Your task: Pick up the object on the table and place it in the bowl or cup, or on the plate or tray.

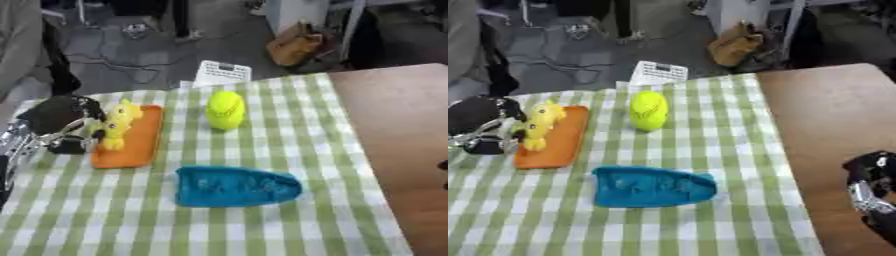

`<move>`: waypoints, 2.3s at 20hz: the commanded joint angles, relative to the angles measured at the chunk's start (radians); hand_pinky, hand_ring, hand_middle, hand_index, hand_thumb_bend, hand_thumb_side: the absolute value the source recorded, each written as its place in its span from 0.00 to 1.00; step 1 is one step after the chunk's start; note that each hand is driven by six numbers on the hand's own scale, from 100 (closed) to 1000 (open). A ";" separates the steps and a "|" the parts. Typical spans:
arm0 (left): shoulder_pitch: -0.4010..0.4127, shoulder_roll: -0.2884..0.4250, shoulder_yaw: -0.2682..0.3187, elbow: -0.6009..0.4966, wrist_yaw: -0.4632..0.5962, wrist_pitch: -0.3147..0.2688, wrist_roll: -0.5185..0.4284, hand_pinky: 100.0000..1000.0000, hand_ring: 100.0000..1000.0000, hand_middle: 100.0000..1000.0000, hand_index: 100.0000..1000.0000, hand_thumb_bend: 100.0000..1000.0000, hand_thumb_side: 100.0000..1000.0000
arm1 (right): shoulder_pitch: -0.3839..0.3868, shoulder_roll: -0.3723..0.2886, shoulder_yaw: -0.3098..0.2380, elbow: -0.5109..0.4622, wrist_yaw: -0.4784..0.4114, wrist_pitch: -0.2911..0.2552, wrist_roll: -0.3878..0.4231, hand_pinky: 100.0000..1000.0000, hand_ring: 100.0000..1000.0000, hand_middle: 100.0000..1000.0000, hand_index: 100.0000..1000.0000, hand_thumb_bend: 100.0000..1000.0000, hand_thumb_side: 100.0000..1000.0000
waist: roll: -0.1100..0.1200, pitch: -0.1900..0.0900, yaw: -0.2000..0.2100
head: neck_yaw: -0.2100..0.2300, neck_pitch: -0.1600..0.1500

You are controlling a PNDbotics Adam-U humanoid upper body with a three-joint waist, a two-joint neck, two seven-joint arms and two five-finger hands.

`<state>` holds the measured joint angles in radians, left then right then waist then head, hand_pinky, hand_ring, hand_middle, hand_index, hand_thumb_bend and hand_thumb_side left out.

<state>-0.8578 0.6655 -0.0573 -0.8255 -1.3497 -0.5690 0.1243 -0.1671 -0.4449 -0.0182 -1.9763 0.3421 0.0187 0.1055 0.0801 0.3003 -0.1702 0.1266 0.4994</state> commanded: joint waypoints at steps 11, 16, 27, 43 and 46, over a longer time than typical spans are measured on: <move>0.047 0.021 0.093 -0.115 0.156 -0.023 -0.042 0.78 0.85 0.92 0.92 0.00 1.00 | 0.001 -0.026 -0.012 -0.024 0.000 0.003 0.001 0.31 0.49 0.59 0.67 0.00 0.56 | -0.036 -0.055 0.023 | -0.008 0.005; 0.151 0.015 0.180 -0.288 0.652 -0.026 0.017 0.74 0.71 0.79 0.84 0.00 0.92 | 0.002 -0.033 -0.015 -0.024 0.001 0.003 -0.001 0.31 0.49 0.59 0.67 0.00 0.55 | -0.046 -0.058 0.054 | -0.008 0.019; 0.390 -0.047 0.336 -0.820 1.597 0.255 -0.296 0.67 0.64 0.73 0.81 0.07 0.94 | 0.003 -0.024 -0.032 -0.024 0.007 0.006 -0.022 0.31 0.49 0.59 0.67 0.00 0.56 | -0.063 -0.033 0.136 | 0.001 0.062; 0.382 -0.128 0.348 -0.914 1.649 0.356 -0.305 0.65 0.63 0.72 0.80 0.06 0.90 | -0.008 -0.020 -0.032 -0.024 0.008 0.007 -0.033 0.31 0.49 0.60 0.66 0.00 0.55 | -0.071 -0.021 0.142 | 0.027 0.066; 0.382 -0.135 0.347 -0.922 1.652 0.364 -0.309 0.65 0.62 0.72 0.80 0.05 0.90 | -0.008 -0.019 -0.031 -0.024 0.009 0.006 -0.035 0.31 0.49 0.60 0.63 0.00 0.55 | -0.070 -0.021 0.140 | 0.022 0.068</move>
<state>-0.4616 0.5139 0.2812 -1.7263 0.2968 -0.2103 -0.1842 -0.1674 -0.4473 -0.0373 -1.9763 0.3434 0.0249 0.0765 0.0236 0.2796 -0.0298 0.1508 0.5625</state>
